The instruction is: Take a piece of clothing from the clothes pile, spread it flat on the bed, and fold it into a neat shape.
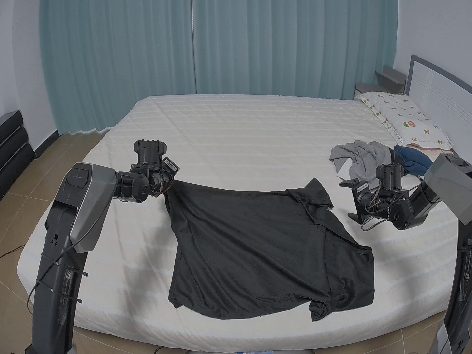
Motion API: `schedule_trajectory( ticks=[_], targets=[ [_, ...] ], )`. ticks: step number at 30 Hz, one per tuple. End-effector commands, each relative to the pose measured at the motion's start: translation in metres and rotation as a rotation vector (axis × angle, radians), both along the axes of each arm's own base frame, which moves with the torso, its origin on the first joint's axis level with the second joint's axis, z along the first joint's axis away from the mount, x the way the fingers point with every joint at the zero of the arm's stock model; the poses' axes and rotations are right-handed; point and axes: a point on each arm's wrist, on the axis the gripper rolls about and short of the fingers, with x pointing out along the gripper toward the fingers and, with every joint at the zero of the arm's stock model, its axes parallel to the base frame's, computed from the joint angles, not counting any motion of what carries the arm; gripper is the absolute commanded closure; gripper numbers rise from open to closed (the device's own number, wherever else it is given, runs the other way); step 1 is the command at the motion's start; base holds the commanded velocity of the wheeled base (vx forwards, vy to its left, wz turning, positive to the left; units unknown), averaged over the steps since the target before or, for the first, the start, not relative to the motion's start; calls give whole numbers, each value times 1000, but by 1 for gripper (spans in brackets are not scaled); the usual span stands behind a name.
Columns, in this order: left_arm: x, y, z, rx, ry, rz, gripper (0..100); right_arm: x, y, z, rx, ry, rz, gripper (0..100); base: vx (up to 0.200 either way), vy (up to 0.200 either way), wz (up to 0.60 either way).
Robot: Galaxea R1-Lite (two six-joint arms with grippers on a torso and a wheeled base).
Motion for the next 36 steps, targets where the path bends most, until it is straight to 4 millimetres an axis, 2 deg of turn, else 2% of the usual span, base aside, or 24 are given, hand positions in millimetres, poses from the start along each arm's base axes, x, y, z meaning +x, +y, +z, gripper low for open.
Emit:
schedule_trajectory(
  ticks=[1,4,7,10,12,19,20,21,22,24,26,27,29,31,32,35,36],
  targets=[
    [0,3,6,-5,-4,8,0,-3,0,0,-3,3,2,0,0,0,0],
    [-5,4,6,0,27,10,0,-5,0,2,-11,4,6,0,0,0,0],
    [-16,6,16,-9,69,3,0,-11,3,7,-14,5,23,0,0,0,0],
    [-22,6,22,-36,75,-5,0,-15,13,9,-17,7,47,0,0,0,0],
    [-34,7,30,-73,102,-18,0,-19,28,6,-24,17,86,0,0,0,0],
    [-74,11,24,-118,210,-61,0,-26,52,0,-45,44,159,0,0,0,0],
    [-74,11,24,-118,210,-61,0,-26,52,0,-45,44,159,0,0,0,0],
    [-85,13,25,-133,199,-79,0,-29,59,-3,-58,59,180,0,0,0,0],
    [-85,13,25,-133,199,-79,0,-29,59,-3,-58,59,180,0,0,0,0],
    [-108,14,22,-150,189,-109,0,-34,70,-5,-76,83,215,0,0,0,0],
    [-116,13,21,-153,193,-119,0,-35,73,-6,-79,88,225,0,0,0,0],
    [-130,13,17,-162,202,-133,0,-36,80,-7,-82,91,240,0,0,0,0],
    [-146,8,13,-189,217,-153,0,-36,86,-9,-87,100,252,0,0,0,0],
    [-149,7,11,-195,220,-157,0,-36,87,-10,-89,106,254,0,0,0,0],
    [-166,4,6,-227,222,-176,0,-32,91,-16,-103,118,264,0,0,0,0],
    [-173,4,1,-234,210,-180,0,-28,96,-23,-133,129,268,0,0,0,0],
    [-174,4,-2,-238,175,-187,0,-20,98,-30,-169,132,254,0,0,0,0]
  ],
)
